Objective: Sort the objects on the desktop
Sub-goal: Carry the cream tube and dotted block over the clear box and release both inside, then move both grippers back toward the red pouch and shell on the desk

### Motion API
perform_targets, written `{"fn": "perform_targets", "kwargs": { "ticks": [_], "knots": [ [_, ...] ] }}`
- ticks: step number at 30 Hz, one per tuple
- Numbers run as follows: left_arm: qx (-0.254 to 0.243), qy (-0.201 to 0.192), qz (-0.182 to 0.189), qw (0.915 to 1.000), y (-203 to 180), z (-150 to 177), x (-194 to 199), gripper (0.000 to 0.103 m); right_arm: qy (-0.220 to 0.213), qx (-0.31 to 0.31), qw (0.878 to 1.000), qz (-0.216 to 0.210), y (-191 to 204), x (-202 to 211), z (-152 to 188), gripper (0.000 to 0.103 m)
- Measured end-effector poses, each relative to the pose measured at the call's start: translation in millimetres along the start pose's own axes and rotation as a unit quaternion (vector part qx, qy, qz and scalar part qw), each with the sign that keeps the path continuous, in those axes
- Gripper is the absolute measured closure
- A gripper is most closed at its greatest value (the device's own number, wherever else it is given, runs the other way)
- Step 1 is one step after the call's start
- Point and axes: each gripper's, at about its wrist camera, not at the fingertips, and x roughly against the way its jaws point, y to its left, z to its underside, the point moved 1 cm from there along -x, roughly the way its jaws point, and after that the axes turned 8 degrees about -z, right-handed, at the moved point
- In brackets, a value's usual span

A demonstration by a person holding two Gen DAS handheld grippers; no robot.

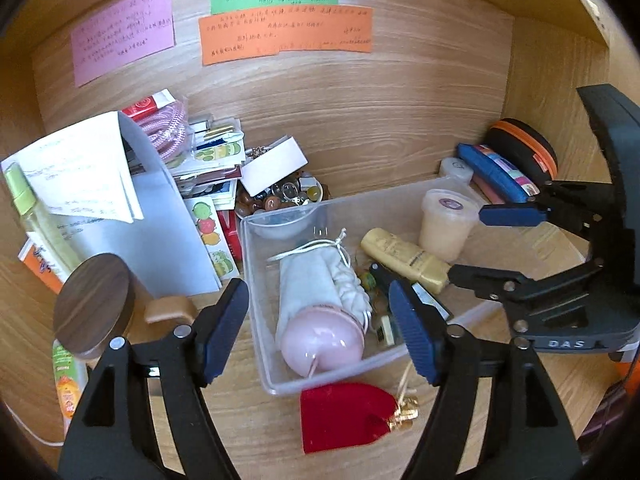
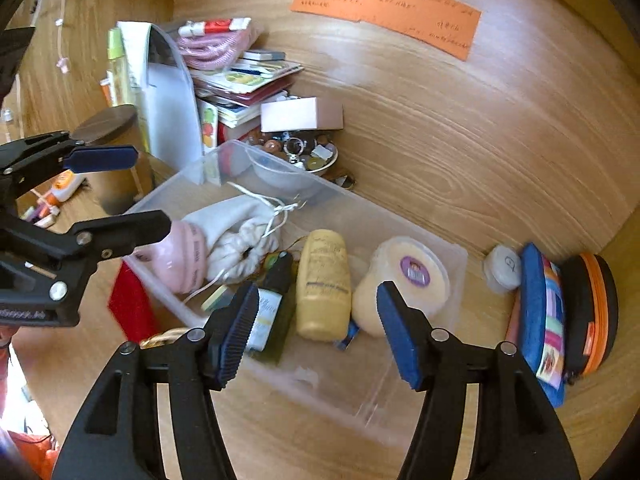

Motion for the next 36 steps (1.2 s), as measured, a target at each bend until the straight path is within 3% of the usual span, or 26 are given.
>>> {"fn": "perform_targets", "kwargs": {
  "ticks": [4, 10, 24, 30, 32, 34, 36],
  "knots": [
    [0.004, -0.002, -0.004, 1.0, 1, 9, 10, 0.021, -0.01, -0.001, 1.0, -0.008, 7, 10, 10, 0.043],
    [0.016, 0.022, 0.002, 0.9996, 6, 30, 10, 0.02, -0.009, 0.006, 1.0, -0.023, 23, 15, 30, 0.042],
    [0.046, 0.145, 0.052, 0.987, 5, 85, -45, 0.02, 0.033, 0.003, 0.996, -0.077, 41, -6, 70, 0.042],
    [0.032, 0.14, 0.049, 0.9884, -9, 86, -51, 0.021, 0.039, -0.009, 0.995, -0.089, 34, -10, 75, 0.042],
    [0.021, 0.133, 0.044, 0.9899, -15, 87, -49, 0.027, 0.041, -0.011, 0.995, -0.091, 33, -12, 76, 0.042],
    [0.004, 0.126, 0.042, 0.9911, -22, 88, -47, 0.043, 0.045, -0.013, 0.995, -0.092, 31, -15, 77, 0.042],
    [-0.009, 0.12, 0.048, 0.9916, -29, 89, -43, 0.051, 0.047, -0.016, 0.994, -0.094, 29, -18, 78, 0.042]
  ]
}}
